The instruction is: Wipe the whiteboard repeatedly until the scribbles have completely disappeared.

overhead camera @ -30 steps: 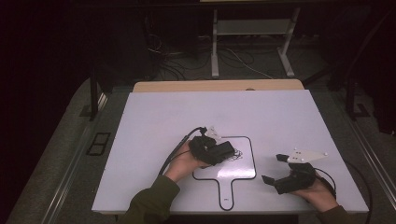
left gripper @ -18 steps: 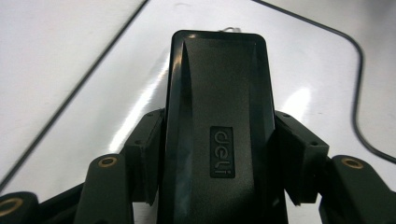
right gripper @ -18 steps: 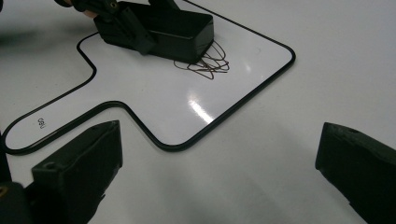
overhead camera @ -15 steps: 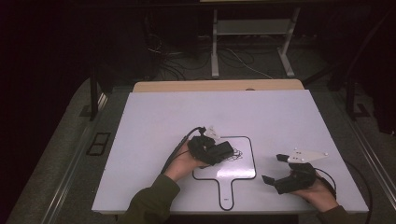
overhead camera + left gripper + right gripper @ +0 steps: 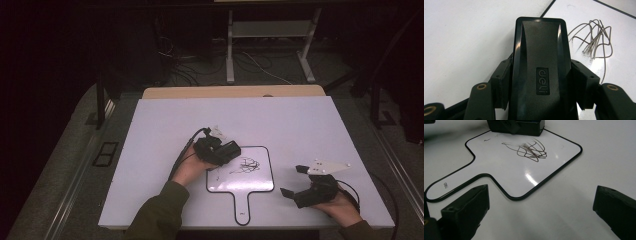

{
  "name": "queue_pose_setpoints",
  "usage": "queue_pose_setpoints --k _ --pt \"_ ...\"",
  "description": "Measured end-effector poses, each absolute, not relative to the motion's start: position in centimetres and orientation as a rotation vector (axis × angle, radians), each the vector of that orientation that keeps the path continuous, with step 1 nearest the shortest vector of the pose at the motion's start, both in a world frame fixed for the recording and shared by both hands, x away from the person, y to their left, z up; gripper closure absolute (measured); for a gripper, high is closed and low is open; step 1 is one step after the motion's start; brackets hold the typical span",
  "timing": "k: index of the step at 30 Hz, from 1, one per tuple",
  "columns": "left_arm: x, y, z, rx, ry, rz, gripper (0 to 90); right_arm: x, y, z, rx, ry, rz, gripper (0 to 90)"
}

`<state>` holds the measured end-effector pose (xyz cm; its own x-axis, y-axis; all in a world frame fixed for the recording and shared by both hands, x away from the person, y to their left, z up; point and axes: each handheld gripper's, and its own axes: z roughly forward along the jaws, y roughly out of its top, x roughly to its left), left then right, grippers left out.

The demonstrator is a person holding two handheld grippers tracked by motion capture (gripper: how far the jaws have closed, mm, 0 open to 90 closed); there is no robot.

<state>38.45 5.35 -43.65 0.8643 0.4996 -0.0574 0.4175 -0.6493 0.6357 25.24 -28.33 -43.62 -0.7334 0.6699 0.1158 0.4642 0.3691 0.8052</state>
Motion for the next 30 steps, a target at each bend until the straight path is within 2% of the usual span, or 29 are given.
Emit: queue_pose_setpoints --k 20,30 --pt "35.0 4.6 -43.6 2.386 0.585 0.11 39.0 25.3 -28.3 -43.7 1.02 2.397 1.297 0.0" --pt "36.4 6.5 -43.5 2.382 0.643 0.133 39.1 25.3 -28.4 -43.6 1.024 2.394 1.298 0.0"
